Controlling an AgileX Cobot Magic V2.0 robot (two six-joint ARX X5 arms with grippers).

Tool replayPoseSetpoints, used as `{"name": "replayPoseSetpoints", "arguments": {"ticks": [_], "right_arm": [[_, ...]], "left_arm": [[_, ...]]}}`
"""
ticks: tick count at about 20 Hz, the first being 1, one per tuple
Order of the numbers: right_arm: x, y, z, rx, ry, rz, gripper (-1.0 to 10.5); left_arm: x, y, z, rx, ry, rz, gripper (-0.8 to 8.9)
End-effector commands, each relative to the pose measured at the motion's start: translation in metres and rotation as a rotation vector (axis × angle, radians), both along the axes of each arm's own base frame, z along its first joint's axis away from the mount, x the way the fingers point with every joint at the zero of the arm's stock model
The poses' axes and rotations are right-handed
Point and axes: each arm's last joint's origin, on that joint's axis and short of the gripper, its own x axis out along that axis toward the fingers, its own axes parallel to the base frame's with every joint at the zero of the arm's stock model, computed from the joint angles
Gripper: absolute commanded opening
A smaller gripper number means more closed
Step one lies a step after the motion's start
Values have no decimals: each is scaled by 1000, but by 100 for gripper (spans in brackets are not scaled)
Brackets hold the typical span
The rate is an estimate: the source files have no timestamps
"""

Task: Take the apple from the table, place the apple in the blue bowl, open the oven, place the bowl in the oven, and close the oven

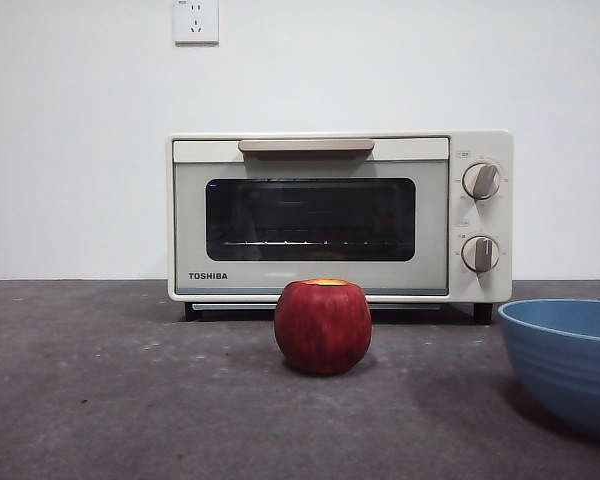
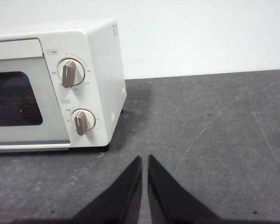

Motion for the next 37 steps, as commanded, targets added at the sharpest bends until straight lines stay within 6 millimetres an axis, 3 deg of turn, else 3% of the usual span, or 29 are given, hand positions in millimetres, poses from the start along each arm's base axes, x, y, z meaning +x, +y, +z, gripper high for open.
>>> {"name": "replayPoseSetpoints", "arguments": {"ticks": [1, 6, 15, 25, 34, 36, 37], "right_arm": [[0, 1, 2, 110, -6, 22, 3], [-5, 2, 20, 199, -13, 67, 3], [-16, 4, 81, 171, 108, 128, 3], [6, 15, 134, 42, 460, 472, 3], [20, 35, 154, -92, 683, 667, 3], [21, 39, 153, -99, 688, 694, 102], [21, 40, 153, -102, 690, 701, 286]], "left_arm": [[0, 0, 0, -92, 28, 15, 7], [-5, -1, 19, -136, 13, 1, 7], [-3, -4, 62, -148, 109, -125, 7], [19, -11, 109, -71, 347, -383, 7], [26, -26, 135, 23, 503, -580, 7], [26, -28, 135, 27, 506, -596, 7], [25, -29, 135, 27, 510, -600, 7]]}}
